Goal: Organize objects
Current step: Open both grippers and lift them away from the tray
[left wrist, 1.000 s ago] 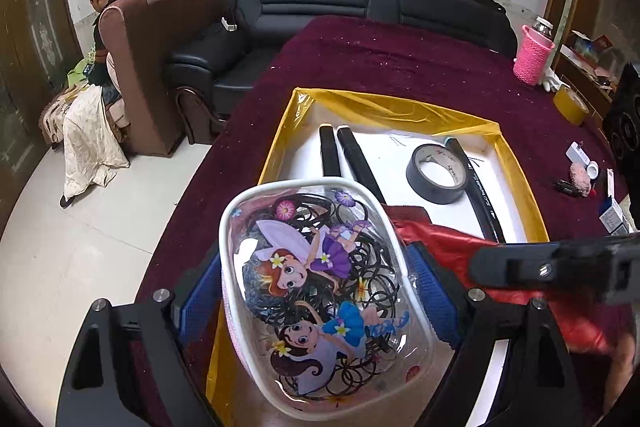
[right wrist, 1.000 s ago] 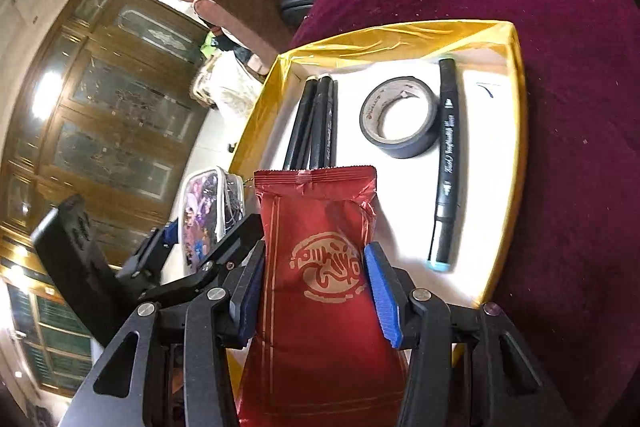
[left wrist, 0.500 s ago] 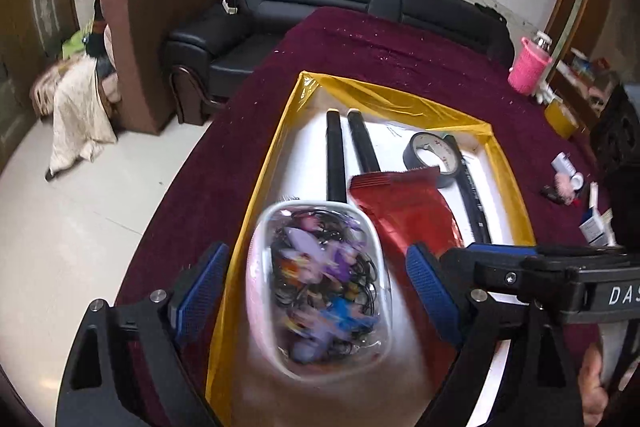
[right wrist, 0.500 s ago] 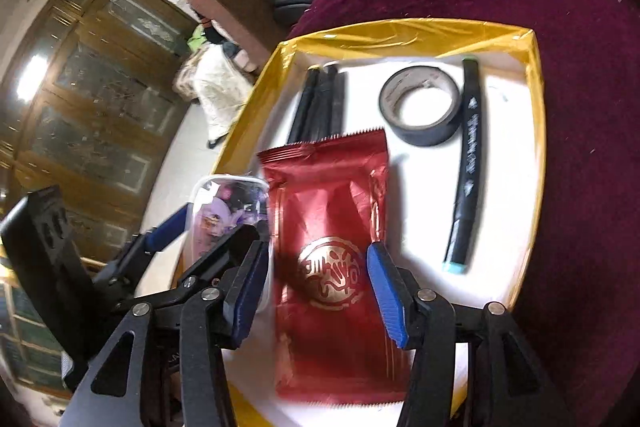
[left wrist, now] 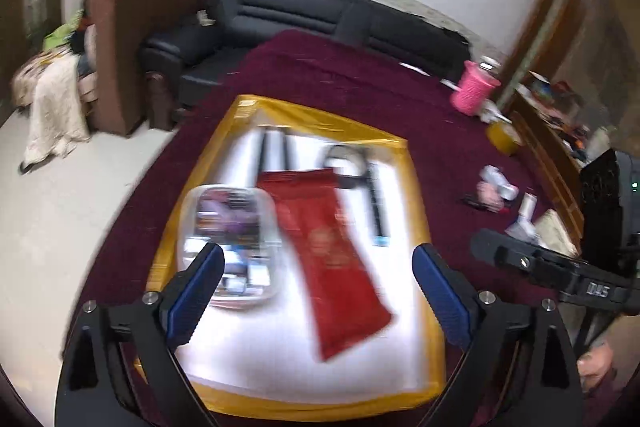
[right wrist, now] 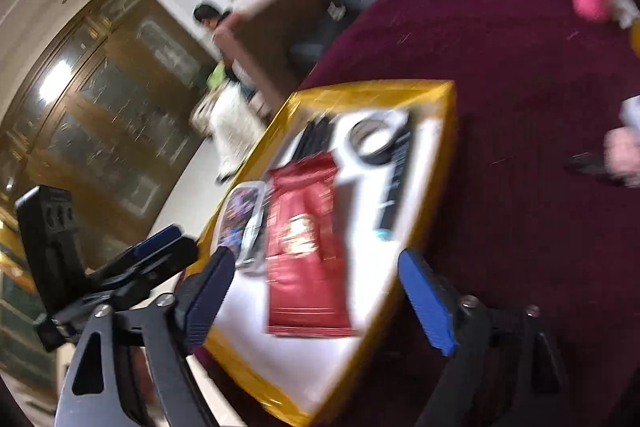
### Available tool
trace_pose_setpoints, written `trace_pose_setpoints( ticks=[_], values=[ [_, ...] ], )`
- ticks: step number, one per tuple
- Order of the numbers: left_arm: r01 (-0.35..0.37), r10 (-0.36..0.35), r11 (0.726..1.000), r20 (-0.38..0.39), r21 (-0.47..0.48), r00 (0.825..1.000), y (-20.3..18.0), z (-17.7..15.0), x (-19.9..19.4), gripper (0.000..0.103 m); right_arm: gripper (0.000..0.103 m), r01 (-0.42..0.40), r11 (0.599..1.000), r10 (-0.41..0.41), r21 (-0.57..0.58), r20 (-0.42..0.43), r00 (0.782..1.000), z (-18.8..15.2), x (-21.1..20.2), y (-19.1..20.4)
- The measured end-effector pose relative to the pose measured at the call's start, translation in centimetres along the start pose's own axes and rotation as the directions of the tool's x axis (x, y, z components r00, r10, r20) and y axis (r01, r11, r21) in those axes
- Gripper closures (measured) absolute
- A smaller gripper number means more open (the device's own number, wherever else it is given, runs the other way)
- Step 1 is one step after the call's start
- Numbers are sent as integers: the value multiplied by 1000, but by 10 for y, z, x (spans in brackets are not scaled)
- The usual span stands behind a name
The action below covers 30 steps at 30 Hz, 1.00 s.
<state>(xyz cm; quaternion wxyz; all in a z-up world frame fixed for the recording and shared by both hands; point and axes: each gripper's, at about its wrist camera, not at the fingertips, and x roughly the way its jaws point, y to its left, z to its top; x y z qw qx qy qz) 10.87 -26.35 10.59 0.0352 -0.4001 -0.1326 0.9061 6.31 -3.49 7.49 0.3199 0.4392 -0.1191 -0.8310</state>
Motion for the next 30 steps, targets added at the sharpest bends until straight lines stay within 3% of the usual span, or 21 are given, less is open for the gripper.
trace_pose_setpoints(
  ticks=[4, 10, 13, 16, 19, 23, 28, 30],
  values=[
    [116, -112, 991, -54, 72, 992, -54, 0, 15, 8, 11, 105, 993, -111, 48, 143, 984, -4, -44, -31],
    [256, -238, 962, -168, 94, 957, -130, -5, 56, 8, 9, 273, 945, -315, 179, 284, 905, 8, -113, -108],
    [262, -236, 952, -163, 157, 958, -164, -3, 77, 8, 9, 332, 913, -397, 239, 324, 858, 11, -138, -142],
    [207, -183, 941, -113, 269, 977, -193, 0, 99, 8, 9, 361, 887, -450, 289, 365, 815, 10, -161, -173],
    [163, -146, 891, -72, 425, 987, -219, 4, 124, 8, 9, 346, 880, -458, 325, 392, 798, 12, -171, -197],
    [80, -36, 765, -82, 639, 996, -246, 11, 171, 9, 9, 291, 885, -430, 365, 397, 811, 15, -168, -220],
    [121, -7, 696, -163, 708, 987, -260, 17, 214, 9, 9, 251, 893, -404, 374, 419, 813, 9, -158, -231],
    [143, 0, 664, -191, 734, 982, -266, 14, 229, 9, 9, 244, 891, -399, 384, 403, 823, 8, -155, -237]
  ],
)
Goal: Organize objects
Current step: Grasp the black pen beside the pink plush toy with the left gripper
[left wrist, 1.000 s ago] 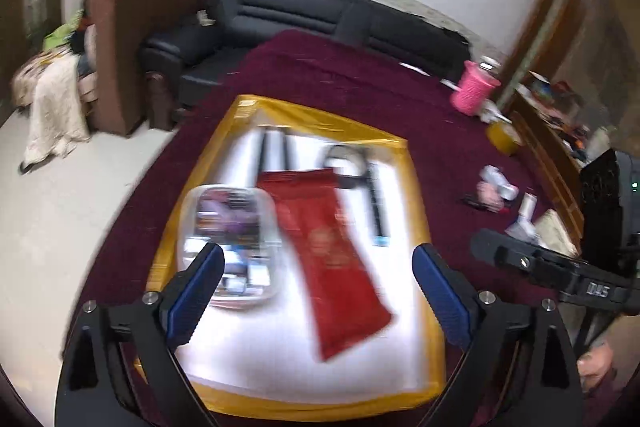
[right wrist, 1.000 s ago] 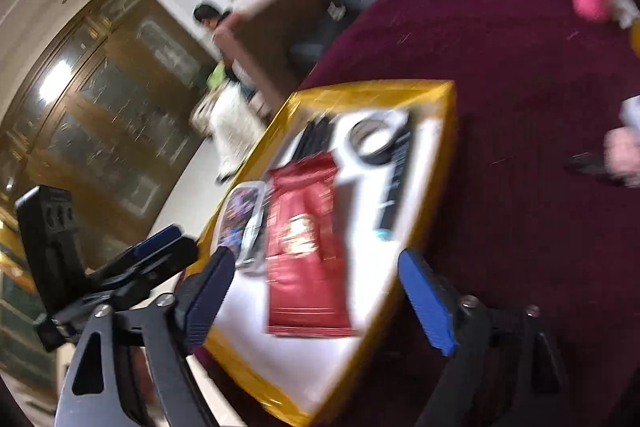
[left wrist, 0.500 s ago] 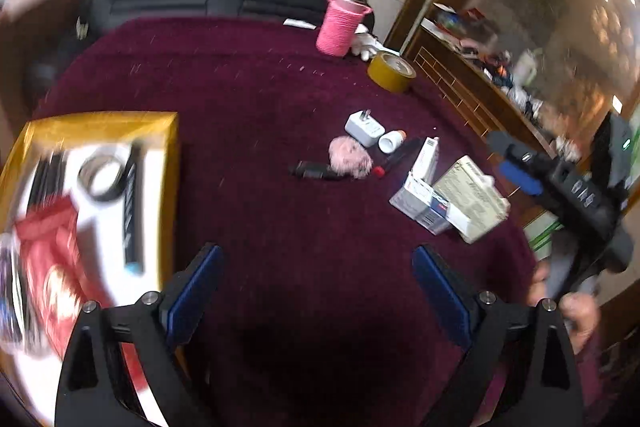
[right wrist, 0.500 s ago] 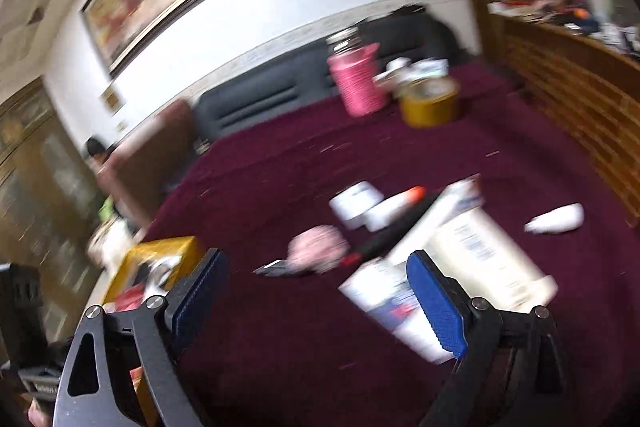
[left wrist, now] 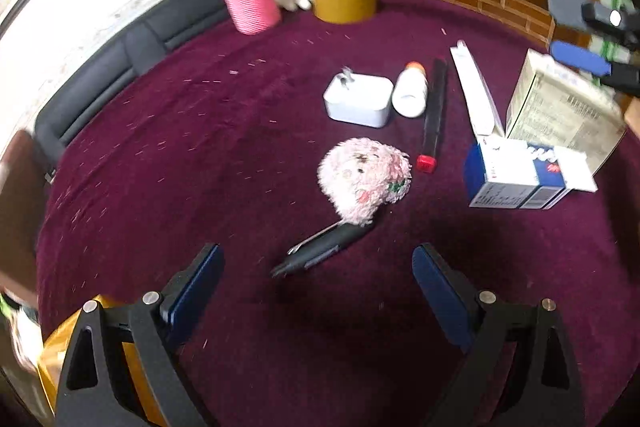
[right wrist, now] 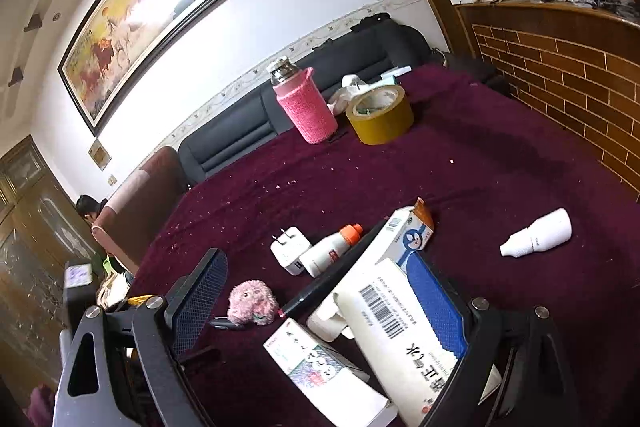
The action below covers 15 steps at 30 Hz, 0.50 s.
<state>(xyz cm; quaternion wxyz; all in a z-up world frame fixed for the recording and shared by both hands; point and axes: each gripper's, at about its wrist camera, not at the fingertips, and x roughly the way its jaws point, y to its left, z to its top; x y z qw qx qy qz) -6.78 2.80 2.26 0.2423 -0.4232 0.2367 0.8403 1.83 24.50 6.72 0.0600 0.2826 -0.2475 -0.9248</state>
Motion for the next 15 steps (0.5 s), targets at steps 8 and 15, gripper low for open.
trace_pose_setpoints(
  ticks=[8, 15],
  values=[
    [188, -193, 978, -52, -92, 980, 14, 7, 19, 71, 9, -9, 1000, 9, -1, 27, 1000, -2, -3, -2],
    [194, -199, 978, -67, -77, 978, -1, -9, 3, 92, 9, -16, 1000, 16, 5, 21, 1000, -3, -3, -3]
  ],
)
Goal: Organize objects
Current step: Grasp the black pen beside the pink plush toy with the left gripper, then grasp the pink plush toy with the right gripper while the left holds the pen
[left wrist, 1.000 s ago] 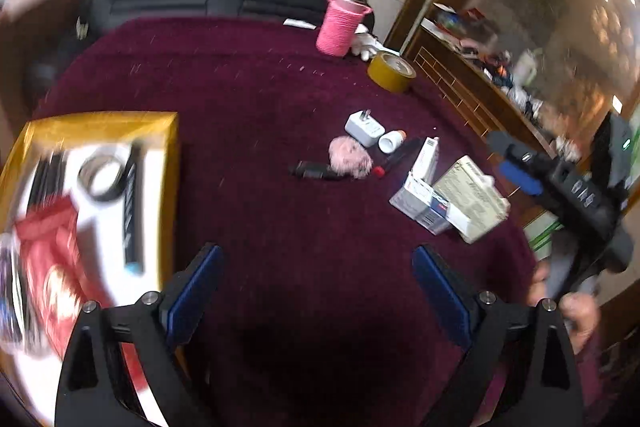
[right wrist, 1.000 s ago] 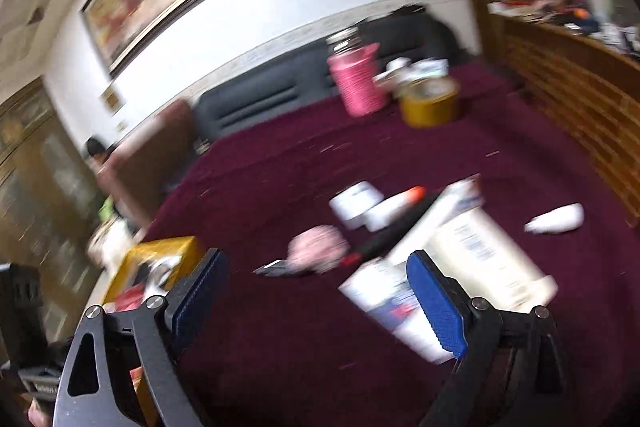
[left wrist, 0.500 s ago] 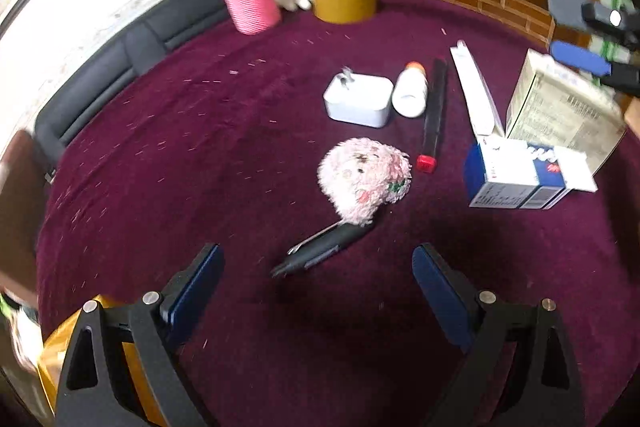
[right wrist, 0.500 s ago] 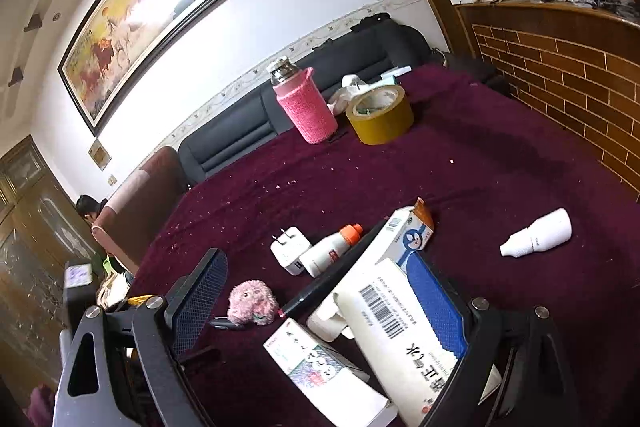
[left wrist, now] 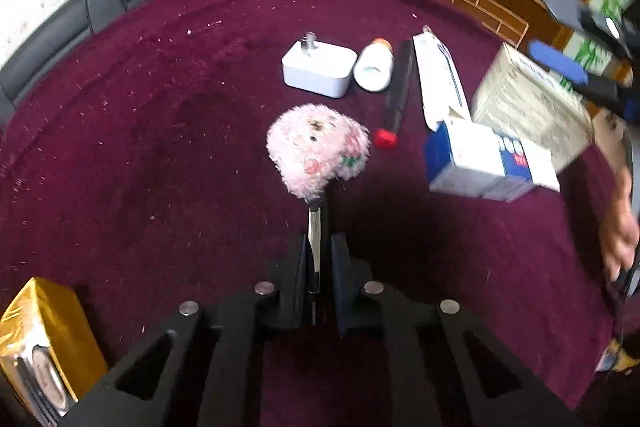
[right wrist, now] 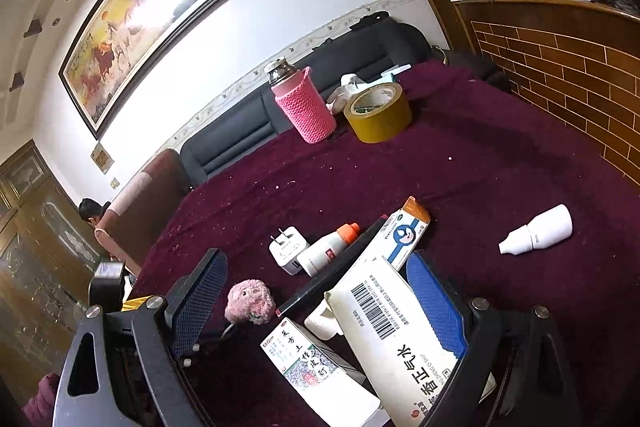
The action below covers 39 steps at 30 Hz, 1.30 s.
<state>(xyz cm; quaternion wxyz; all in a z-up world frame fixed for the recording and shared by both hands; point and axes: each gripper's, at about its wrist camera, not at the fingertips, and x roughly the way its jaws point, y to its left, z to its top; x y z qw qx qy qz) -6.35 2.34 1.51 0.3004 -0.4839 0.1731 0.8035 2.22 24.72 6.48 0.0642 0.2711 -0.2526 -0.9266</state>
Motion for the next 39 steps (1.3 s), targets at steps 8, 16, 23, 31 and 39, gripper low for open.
trace_pose_setpoints(
  ticks=[8, 16, 23, 31, 39],
  values=[
    [-78, 80, 996, 32, -33, 996, -8, 12, 10, 86, 9, -10, 1000, 10, -9, -7, 1000, -3, 0, 3],
    [-84, 95, 985, 67, -153, 993, -15, -18, -17, 92, 9, -7, 1000, 7, -21, -2, 1000, -5, 0, 4],
    [27, 39, 957, 220, -288, 975, -13, -69, -89, 92, 9, -118, 989, 110, -85, -91, 990, -3, 4, 44],
    [110, 22, 929, 349, -353, 937, -2, -111, -140, 92, 9, -24, 943, -121, -332, -411, 903, -10, 112, 122],
    [103, 82, 890, 378, -444, 922, 31, -162, -168, 92, 12, 44, 907, -279, -419, -519, 808, -38, 169, 130]
  ],
)
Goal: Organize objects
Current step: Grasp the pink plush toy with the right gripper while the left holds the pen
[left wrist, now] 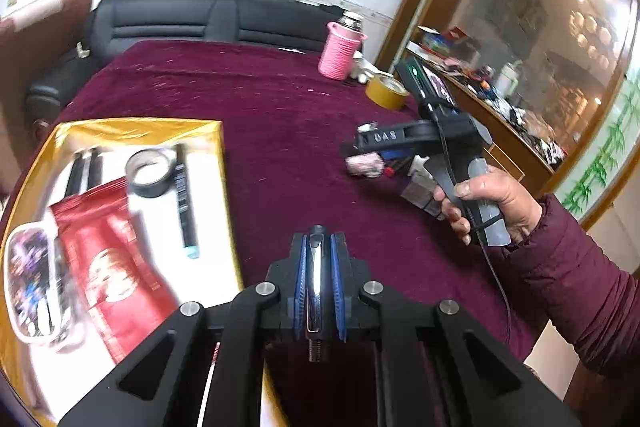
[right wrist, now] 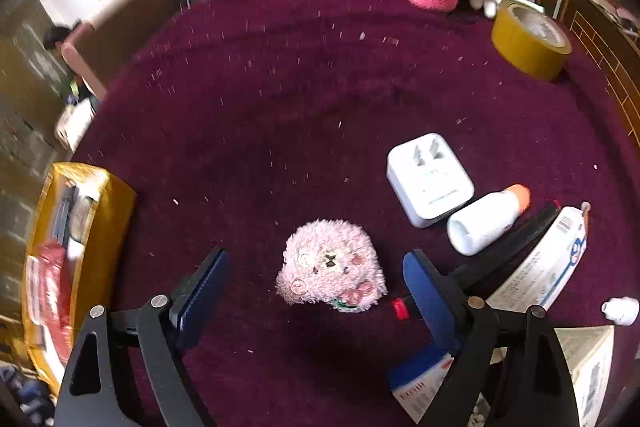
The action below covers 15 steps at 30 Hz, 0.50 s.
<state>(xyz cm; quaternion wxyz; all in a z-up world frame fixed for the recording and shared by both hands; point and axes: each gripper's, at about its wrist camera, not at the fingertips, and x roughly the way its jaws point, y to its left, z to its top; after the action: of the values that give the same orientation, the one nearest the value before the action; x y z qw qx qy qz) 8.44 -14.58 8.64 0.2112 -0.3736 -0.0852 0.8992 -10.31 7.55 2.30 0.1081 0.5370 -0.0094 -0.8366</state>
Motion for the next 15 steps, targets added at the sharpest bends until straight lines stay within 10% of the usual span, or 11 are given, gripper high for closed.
trace_pose_setpoints(
  ticks=[15],
  values=[
    [-25, 31, 994, 52, -110, 998, 39, -21, -35, 92, 57, 66, 997, -65, -48, 28, 997, -15, 1, 15]
  ],
)
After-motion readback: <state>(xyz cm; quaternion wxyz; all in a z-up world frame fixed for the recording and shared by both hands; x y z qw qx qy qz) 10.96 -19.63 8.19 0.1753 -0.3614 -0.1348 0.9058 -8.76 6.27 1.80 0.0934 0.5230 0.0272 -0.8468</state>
